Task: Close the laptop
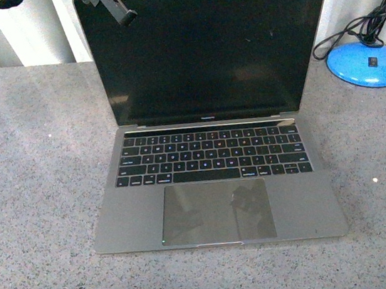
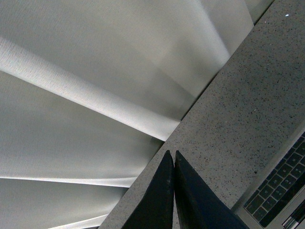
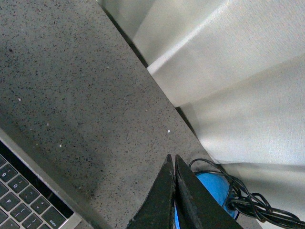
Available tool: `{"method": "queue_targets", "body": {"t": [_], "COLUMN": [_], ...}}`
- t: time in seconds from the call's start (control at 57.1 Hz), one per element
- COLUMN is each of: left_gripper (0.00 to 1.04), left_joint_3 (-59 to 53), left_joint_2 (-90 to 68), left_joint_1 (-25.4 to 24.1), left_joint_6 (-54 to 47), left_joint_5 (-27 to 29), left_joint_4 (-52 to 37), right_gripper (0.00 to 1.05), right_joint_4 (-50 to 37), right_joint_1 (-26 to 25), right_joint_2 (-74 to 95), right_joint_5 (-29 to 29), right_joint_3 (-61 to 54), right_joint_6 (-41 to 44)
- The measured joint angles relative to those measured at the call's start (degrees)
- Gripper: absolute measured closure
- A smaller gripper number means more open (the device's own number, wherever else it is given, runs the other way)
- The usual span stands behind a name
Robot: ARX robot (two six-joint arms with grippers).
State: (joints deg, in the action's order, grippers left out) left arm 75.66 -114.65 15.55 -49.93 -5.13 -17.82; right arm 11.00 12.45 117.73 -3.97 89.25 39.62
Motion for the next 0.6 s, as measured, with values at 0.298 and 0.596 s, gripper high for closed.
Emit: {"method": "queue_targets", "body": {"t": [0.298,0.596], "left_gripper": [1.01,1.01], "left_joint_3": [0.0,0.6], "left_joint_2": [0.0,-0.2], "left_joint_1": [-0.2,0.3], "left_joint_6": [-1.9,-2.9], "left_joint_5": [0.6,0.6], "left_joint_4": [2.1,3.2], "right_gripper": [1.04,1.04], "right_joint_4": [0.0,-1.5], "right_joint_1": [0.9,1.6], "right_joint_2": [0.0,0.1], "right_joint_5": [0.0,-0.6], "right_joint_3": [0.5,-0.9], "right_joint_6": [-0.7,-2.1]}}
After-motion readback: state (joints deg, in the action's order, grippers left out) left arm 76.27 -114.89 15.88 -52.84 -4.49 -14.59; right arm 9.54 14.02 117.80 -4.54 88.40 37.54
